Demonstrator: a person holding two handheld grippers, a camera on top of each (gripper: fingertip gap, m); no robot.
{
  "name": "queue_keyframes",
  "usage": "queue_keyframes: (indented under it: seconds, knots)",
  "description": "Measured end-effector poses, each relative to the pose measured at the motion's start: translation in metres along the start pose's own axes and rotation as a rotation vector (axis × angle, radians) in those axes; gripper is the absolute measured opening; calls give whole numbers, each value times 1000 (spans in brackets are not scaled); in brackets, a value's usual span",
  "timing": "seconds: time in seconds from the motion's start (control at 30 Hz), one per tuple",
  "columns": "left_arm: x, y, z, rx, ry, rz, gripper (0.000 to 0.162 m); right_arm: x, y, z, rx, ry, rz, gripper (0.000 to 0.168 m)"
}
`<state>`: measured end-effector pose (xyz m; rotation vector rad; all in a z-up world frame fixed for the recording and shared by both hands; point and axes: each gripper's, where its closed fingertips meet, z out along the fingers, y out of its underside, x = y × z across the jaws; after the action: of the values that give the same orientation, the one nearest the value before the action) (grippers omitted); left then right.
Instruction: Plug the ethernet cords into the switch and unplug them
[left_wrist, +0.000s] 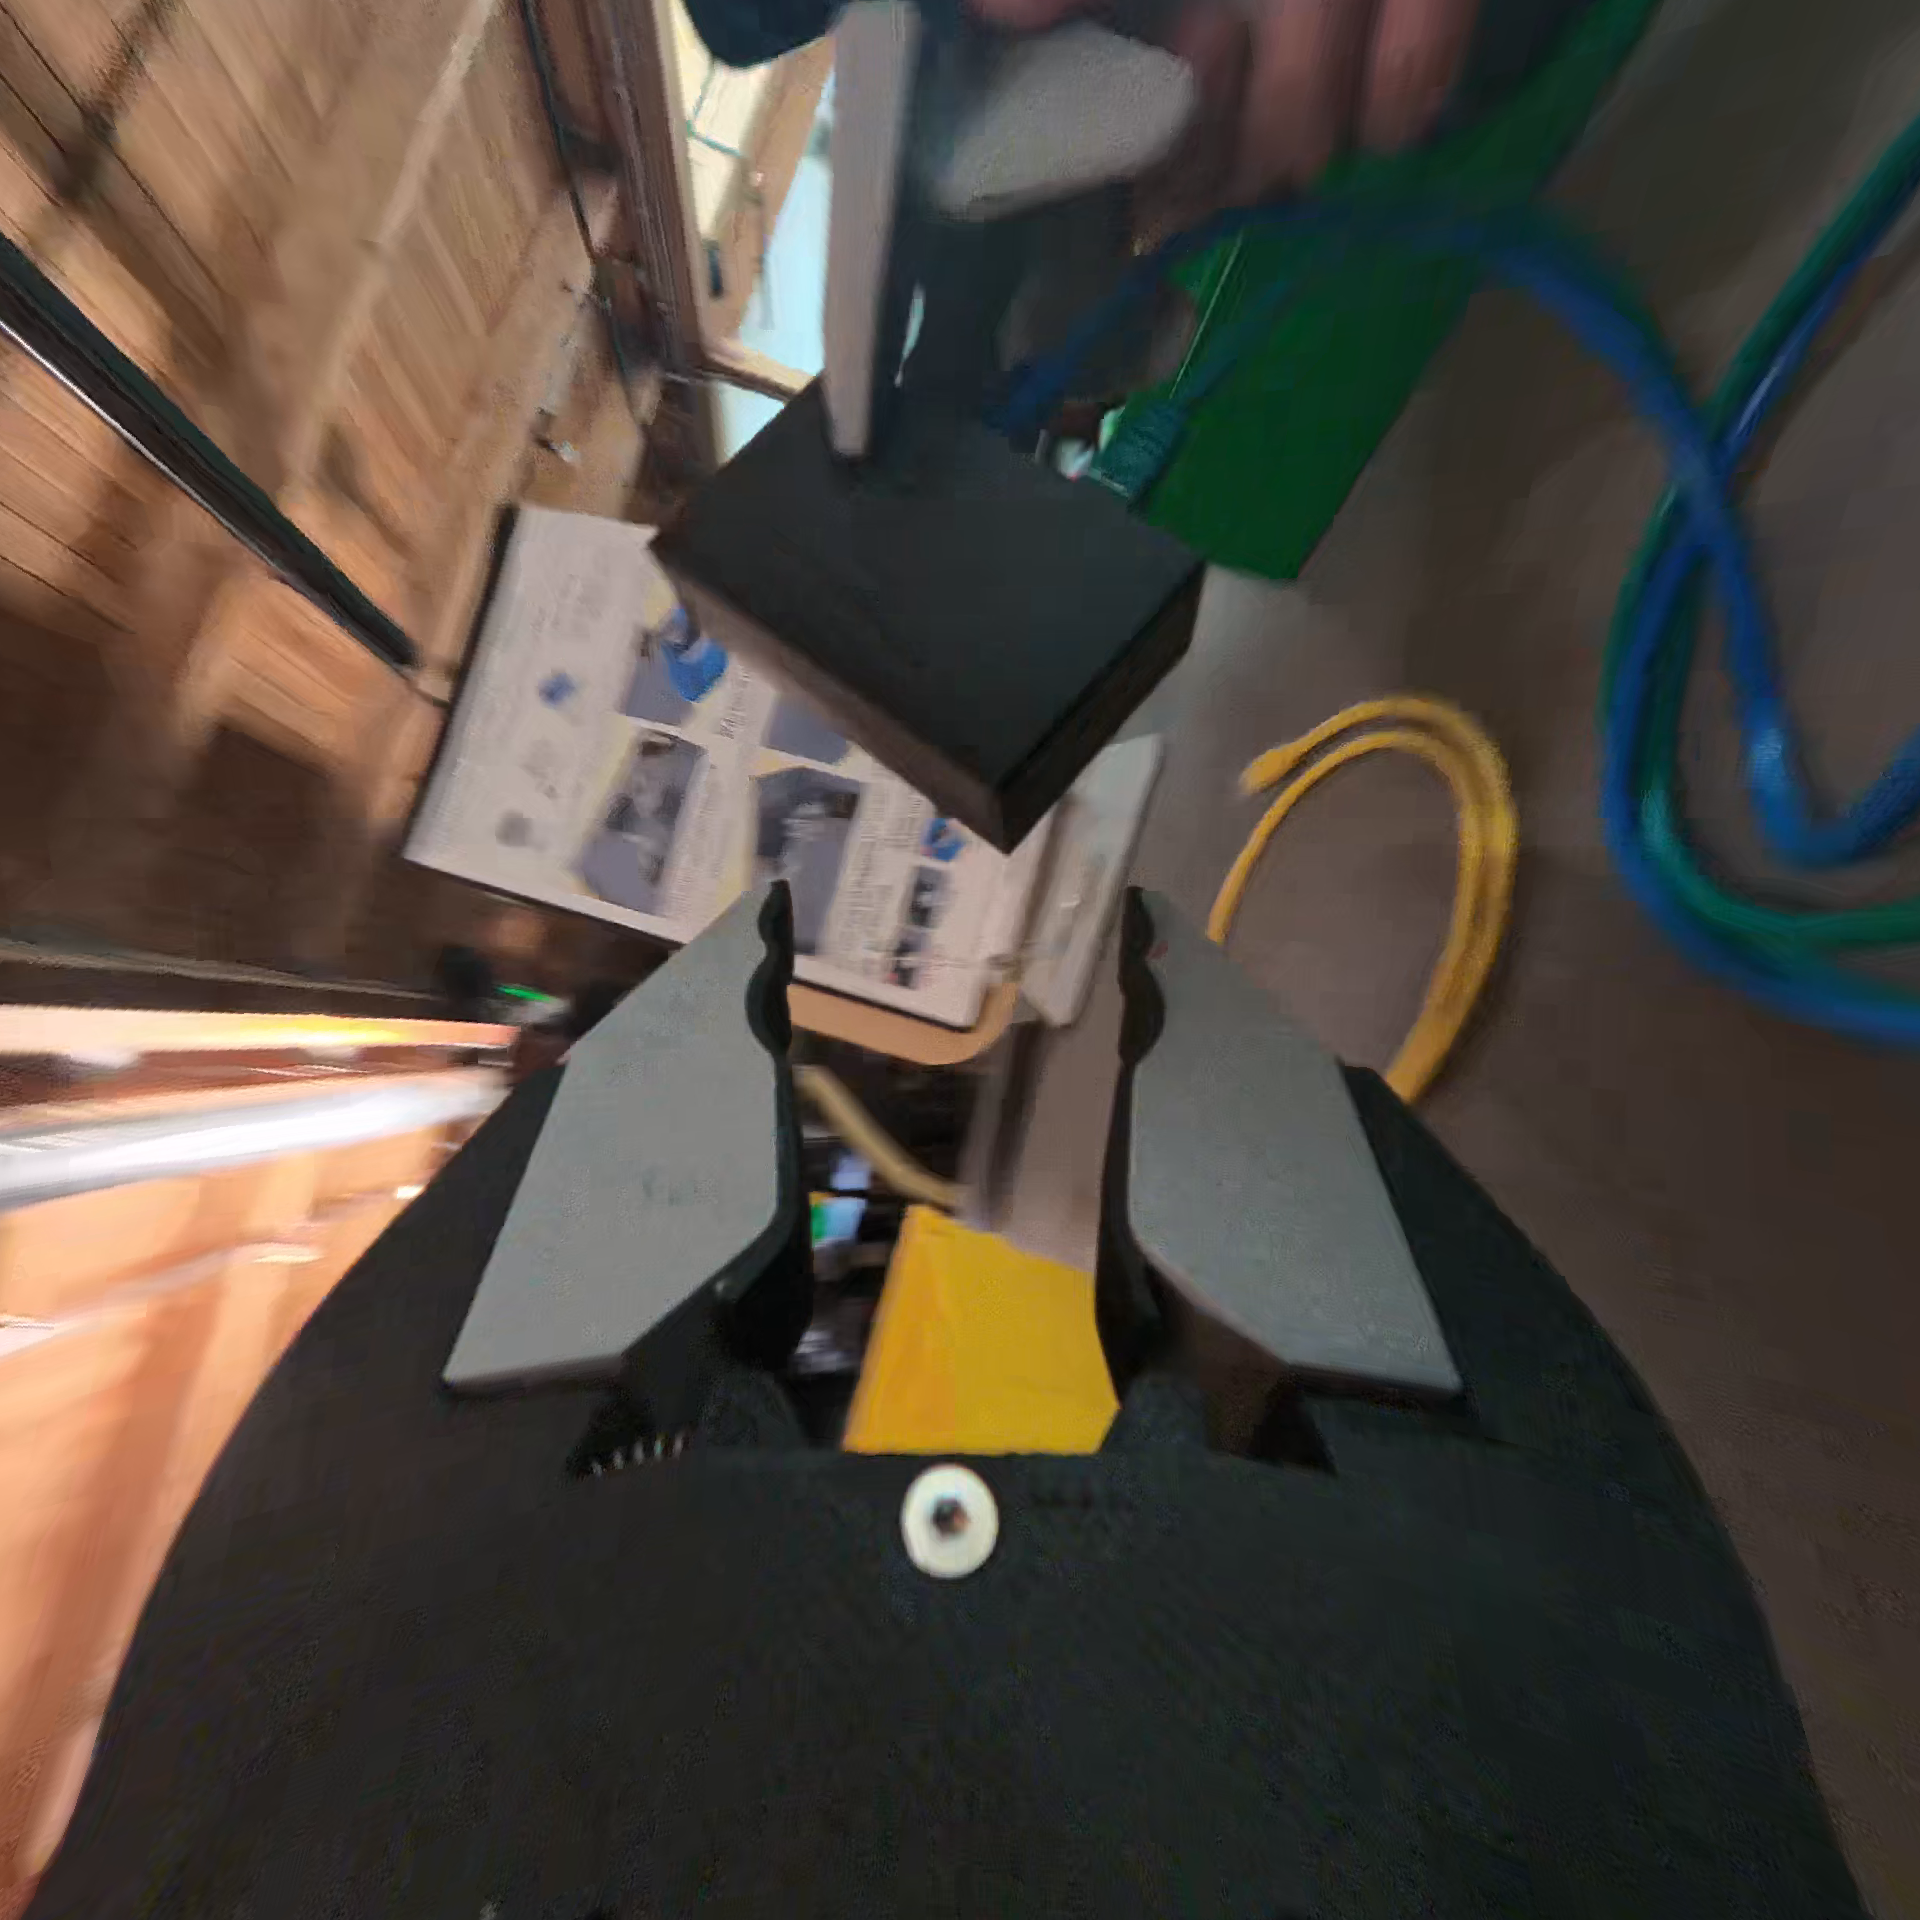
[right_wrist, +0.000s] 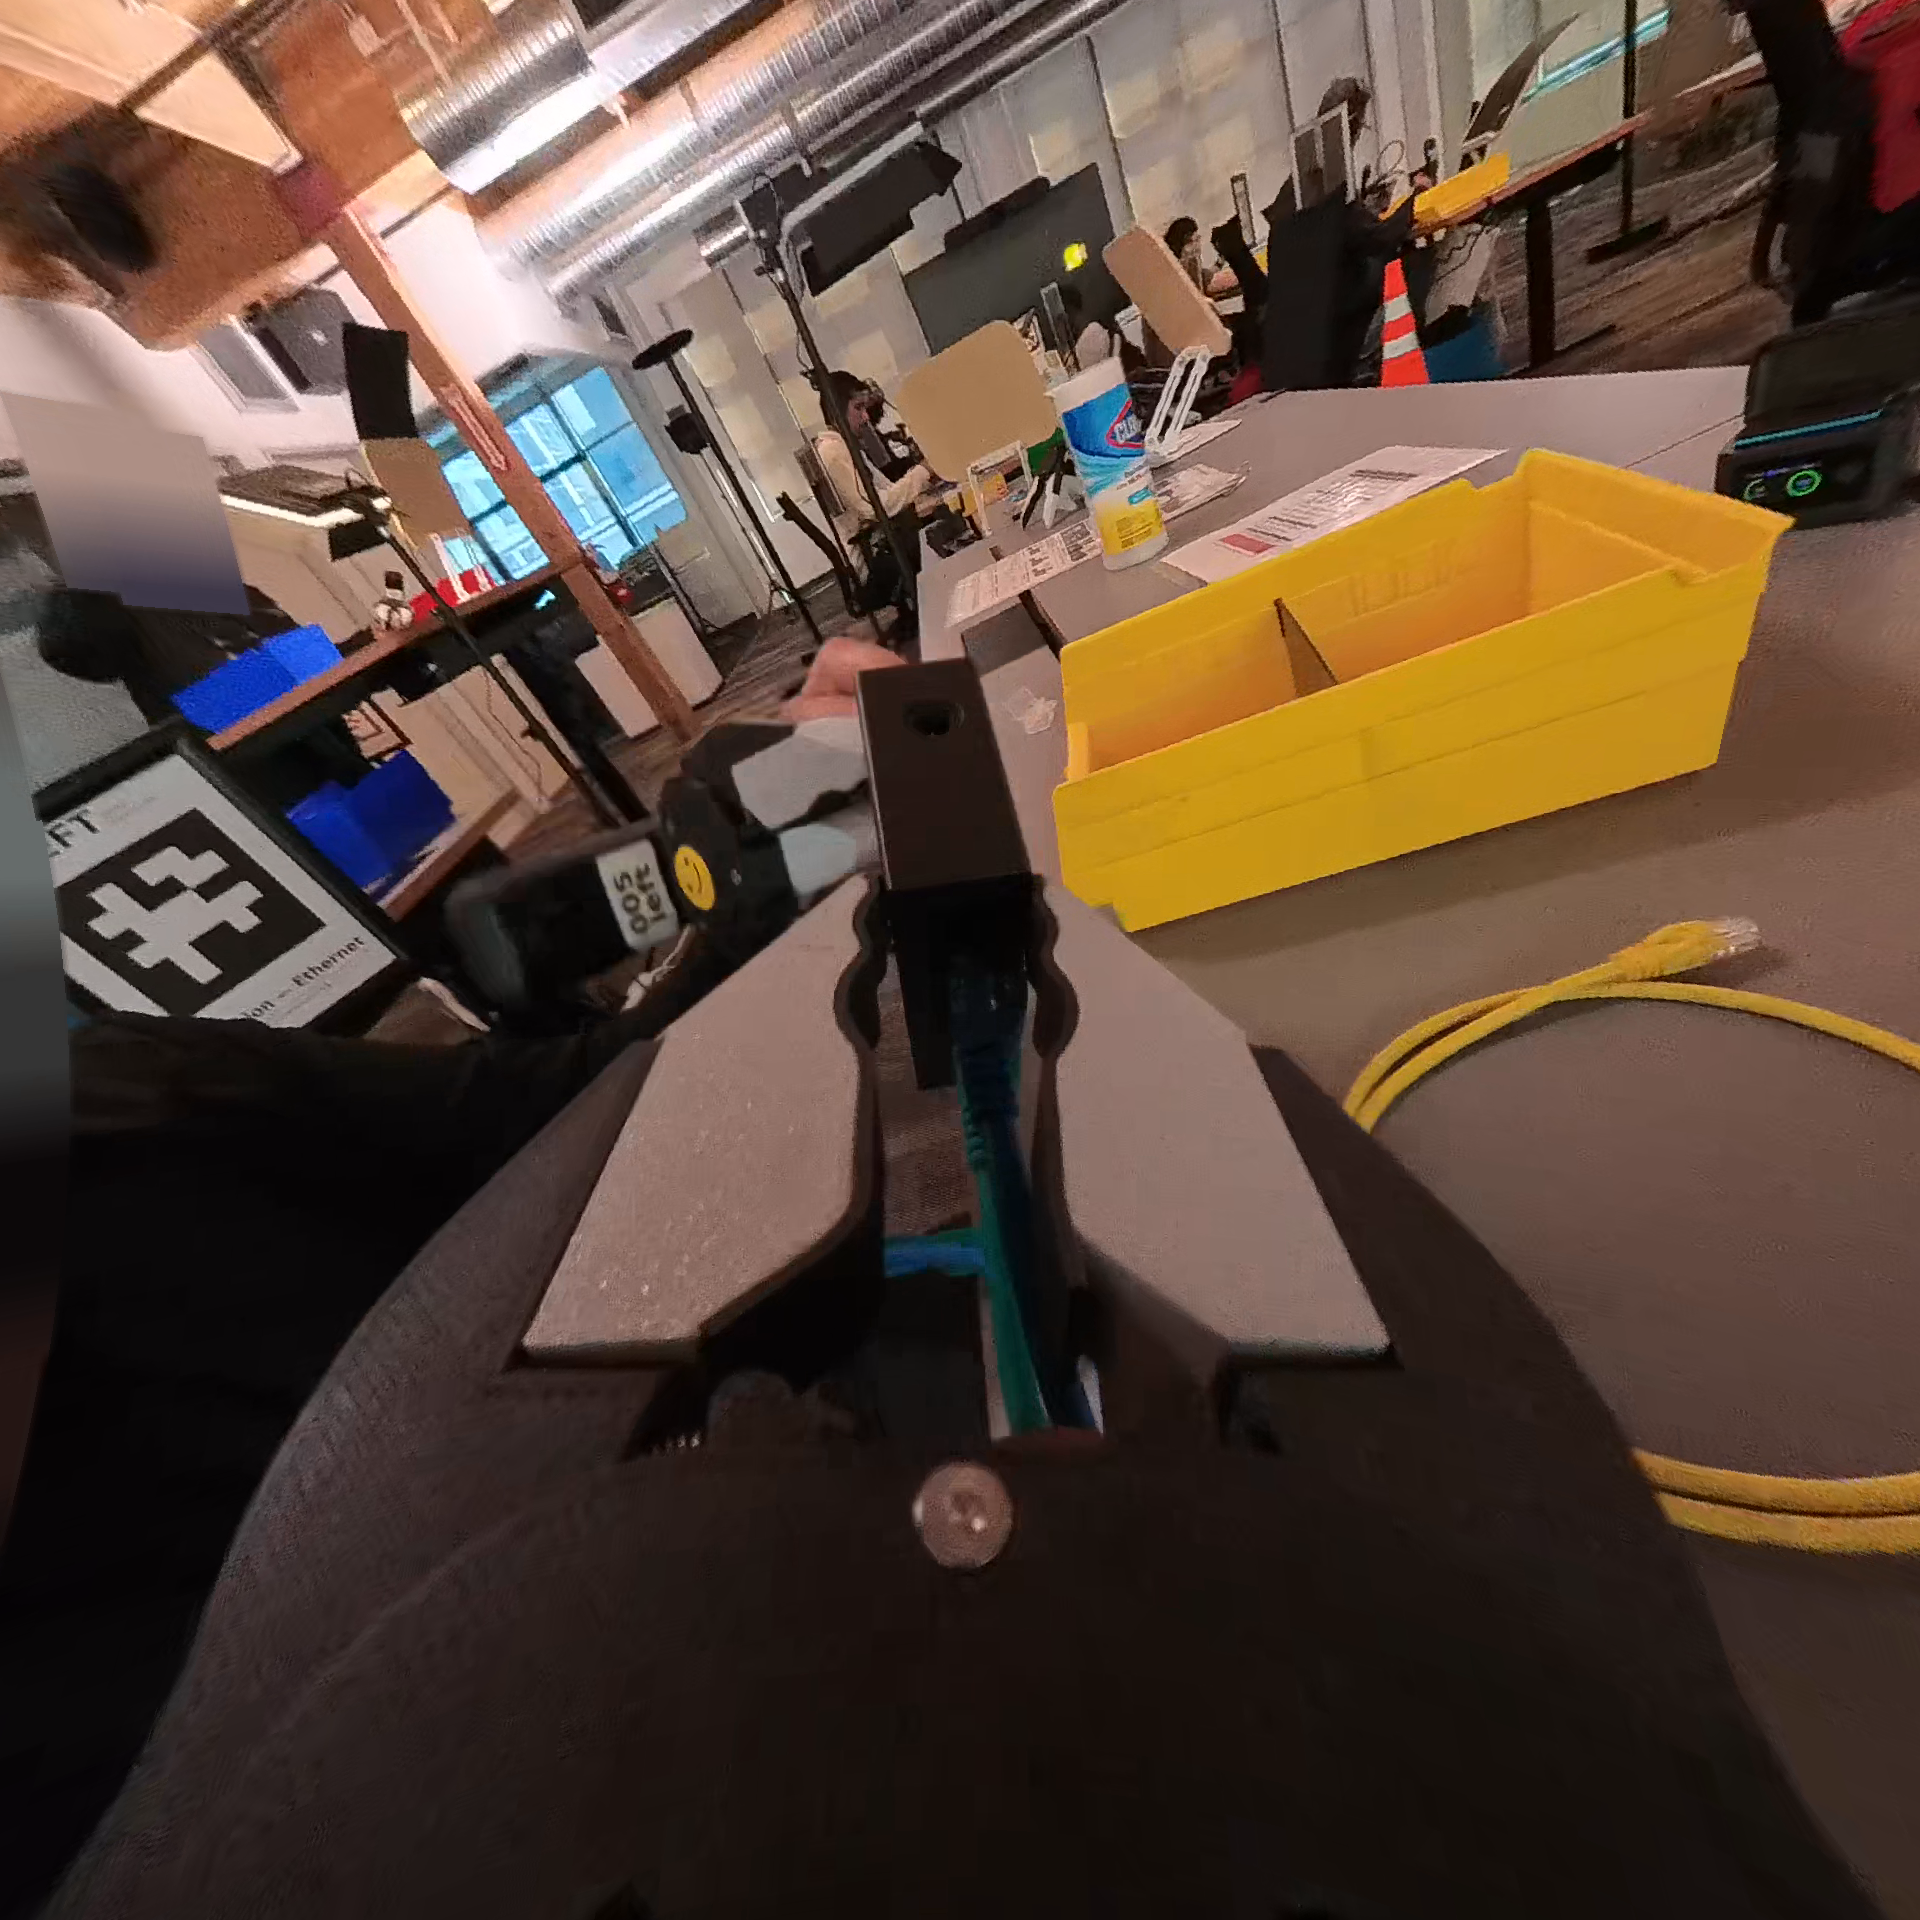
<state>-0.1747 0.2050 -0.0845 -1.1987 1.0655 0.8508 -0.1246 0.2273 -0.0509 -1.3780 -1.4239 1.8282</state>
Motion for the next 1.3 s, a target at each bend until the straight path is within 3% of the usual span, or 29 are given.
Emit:
queue_keyframes:
  seconds: [0.1, 0.33, 0.37, 0.6, 0.97, 1.17, 1.3]
  knots:
    - [-11, -12, 5, -22, -232, 336, 53, 1, 4, 0, -11, -58, 69, 22]
    - [-7, -42, 8, 75, -453, 537, 51, 5, 9, -1, 1, -199, 234, 22]
    - [-4, -44, 9, 73, -454, 552, 55, 7, 10, 1, -1, -202, 246, 23]
    - [25, -51, 23, 77, -411, 626, 45, 5, 23, 19, -48, -215, 272, 22]
    - [-2, -32, 19, 16, -555, 610, 35, 7, 24, 25, -9, -272, 345, 22]
    - [-10, -20, 16, -31, -502, 464, 31, 3, 17, 26, 18, -301, 352, 25]
    - [-24, 0, 11, -57, -484, 322, 29, 12, -10, -2, 129, -251, 319, 33]
